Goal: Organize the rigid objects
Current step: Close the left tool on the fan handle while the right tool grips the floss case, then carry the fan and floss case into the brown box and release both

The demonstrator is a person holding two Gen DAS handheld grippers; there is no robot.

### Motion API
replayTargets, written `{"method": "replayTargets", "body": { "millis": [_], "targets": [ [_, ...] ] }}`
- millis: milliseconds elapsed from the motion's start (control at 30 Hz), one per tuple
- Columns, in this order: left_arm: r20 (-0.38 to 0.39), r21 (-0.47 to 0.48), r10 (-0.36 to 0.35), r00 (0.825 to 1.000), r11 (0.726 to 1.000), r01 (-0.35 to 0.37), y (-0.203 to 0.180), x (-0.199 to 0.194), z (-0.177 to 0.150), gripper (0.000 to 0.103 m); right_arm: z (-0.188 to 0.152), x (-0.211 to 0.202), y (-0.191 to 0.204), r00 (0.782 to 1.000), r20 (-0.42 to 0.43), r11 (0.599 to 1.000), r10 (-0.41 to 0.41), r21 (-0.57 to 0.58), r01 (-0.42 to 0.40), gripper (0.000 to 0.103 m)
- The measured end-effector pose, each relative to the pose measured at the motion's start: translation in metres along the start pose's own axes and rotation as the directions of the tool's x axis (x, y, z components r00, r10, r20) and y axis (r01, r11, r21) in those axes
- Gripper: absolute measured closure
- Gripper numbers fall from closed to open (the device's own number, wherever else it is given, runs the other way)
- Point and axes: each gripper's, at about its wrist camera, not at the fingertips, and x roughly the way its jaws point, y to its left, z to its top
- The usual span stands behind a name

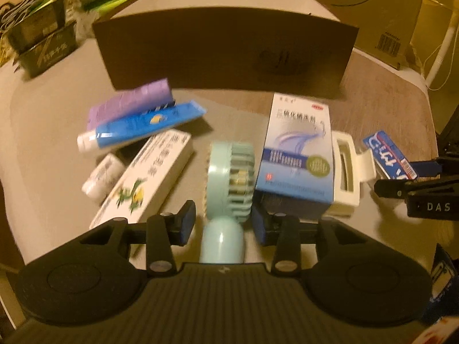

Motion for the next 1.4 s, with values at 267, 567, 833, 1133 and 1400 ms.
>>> {"method": "replayTargets", "body": {
  "millis": [267,567,833,1133,1400],
  "targets": [
    [0.006,0.026,-0.002,1.000,1.000,0.002,-0.001,0.009,0.004,0.071,0.007,0.008,0.004,1.000,0.007,1.000,-0.019,0.008,0.019,0.045],
    [0.027,0.058,0.012,1.000,0.998,-0.014,-0.005,-0.001,-0.002,0.072,0.002,-0.001,0.009,0.999,0.015,0.999,-0.036,0.025,0.036,0.047],
    [0.064,0.055,0.041,0.997,0.997,-0.044,-0.005,-0.034,-0.007,0.072,-0.006,-0.032,0.016,0.998,0.054,0.999,-0.016,0.041,0.013,0.047],
    [0.132,0.056,0.063,0.989,0.996,-0.071,-0.007,-0.087,-0.011,0.072,-0.011,-0.069,0.027,0.993,0.114,0.998,0.023,0.048,-0.029,0.047],
    [0.195,0.041,0.055,0.979,0.997,-0.065,-0.004,-0.124,0.008,0.072,0.008,-0.099,0.041,0.978,0.199,0.997,0.070,0.016,-0.074,0.047]
  ]
}}
